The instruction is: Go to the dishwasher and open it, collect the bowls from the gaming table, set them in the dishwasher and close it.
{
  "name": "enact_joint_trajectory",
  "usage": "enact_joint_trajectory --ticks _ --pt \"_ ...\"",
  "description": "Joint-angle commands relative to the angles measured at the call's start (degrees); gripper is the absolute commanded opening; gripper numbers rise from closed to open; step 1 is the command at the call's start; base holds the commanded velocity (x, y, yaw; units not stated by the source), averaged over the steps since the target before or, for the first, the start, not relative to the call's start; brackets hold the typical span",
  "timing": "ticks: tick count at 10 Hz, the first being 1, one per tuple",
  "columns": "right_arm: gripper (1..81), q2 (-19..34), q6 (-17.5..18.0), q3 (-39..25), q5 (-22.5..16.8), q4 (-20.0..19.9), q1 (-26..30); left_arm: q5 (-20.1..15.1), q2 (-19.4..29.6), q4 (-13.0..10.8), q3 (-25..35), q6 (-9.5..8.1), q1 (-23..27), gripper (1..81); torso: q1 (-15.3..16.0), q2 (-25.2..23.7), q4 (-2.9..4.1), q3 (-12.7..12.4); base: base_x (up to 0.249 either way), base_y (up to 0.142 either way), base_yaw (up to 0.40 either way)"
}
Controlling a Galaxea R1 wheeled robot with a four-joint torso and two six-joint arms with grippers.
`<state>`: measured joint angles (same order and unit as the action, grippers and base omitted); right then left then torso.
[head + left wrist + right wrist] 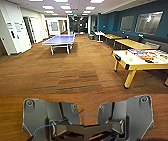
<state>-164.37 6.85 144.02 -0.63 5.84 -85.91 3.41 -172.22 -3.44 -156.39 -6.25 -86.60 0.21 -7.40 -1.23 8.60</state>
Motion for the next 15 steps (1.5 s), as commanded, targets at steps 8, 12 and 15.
enact_joint_trajectory --ticks 8,12,15 --pt "81.1 0.0 -0.3 -0.1 -3.1 0.0 3.1 -2.8 -0.1 -0.3 -0.1 0.01 2.6 81.1 0.0 0.0 0.0 0.0 0.228 0.0 0.0" --pt "81.1 0.0 -0.3 -0.1 -3.3 -0.1 3.2 -2.8 -0.1 -0.3 -0.1 0.1 2.6 81.1 0.0 0.0 0.0 0.0 0.228 0.0 0.0" --pt "81.1 -0.1 -0.3 -0.1 -3.3 -0.3 3.5 -2.9 -0.1 -0.3 -0.1 0.1 2.6 81.1 0.0 0.0 0.0 0.0 0.206 0.0 0.0"
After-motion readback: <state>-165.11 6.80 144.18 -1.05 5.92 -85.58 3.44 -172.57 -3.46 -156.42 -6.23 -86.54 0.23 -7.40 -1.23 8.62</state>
